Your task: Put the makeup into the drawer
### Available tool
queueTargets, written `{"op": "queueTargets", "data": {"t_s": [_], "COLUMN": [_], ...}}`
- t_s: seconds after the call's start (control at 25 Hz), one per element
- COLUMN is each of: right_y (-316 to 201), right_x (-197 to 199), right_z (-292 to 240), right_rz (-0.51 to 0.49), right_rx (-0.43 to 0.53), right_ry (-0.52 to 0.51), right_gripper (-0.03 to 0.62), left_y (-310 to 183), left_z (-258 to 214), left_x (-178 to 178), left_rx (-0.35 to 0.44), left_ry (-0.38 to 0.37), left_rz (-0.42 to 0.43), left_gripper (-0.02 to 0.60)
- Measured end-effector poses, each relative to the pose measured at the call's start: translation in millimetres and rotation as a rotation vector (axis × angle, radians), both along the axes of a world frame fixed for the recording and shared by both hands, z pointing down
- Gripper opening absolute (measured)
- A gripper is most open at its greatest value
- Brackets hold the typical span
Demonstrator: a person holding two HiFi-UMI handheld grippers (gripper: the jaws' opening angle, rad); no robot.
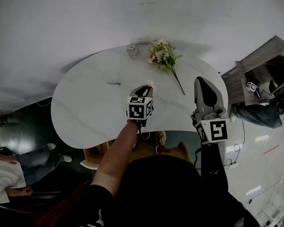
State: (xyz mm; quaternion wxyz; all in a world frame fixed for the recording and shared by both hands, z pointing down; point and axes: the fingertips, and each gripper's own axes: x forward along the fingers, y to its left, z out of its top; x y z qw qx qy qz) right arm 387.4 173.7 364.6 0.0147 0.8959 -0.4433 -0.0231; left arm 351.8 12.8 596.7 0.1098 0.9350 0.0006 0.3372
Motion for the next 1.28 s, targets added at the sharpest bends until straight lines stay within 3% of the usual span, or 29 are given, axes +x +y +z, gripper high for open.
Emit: {"op": "queueTargets", "data": {"t_s": [0.28,0.4,0.48,0.68,0.92,1.12,1.28], "right_y": [-49,-72,-86,-124,-172,-226,-281], "right_x": [-10,-15,-18,-35,-72,-107,-154], "right_z": [-20,-28,-32,-46,-50,-37,-39], "right_rz": [-0.130,-0.188,-0.224,-0.296,-0.406,-0.528,-0.641], "right_rx": [0.039,0.044,0.044,0.105,0.121,0.059,0.065], "right_ry": [0.041,0.060,0.072,0.047,0.034,0.060,0.064], "right_gripper": [0.005,0.005,0.005,0.005,0.005,0.005,0.005], "left_y": [-38,-43,-45,-66,-105,-151,-195], "left_z": [-126,-195,-228,-242,-235,-237,-238], "left_x": [-20,-38,-49,-68,-113,-165,-224], "left_rx": [0.199,0.318,0.376,0.428,0.440,0.480,0.516], "left_ry": [0.279,0.481,0.573,0.597,0.567,0.538,0.504], "left_rz": [-0.039,-0.059,-0.074,-0.130,-0.244,-0.342,-0.446], "left_gripper": [0.080,0.080,0.080,0.081,0.081,0.083,0.083]}}
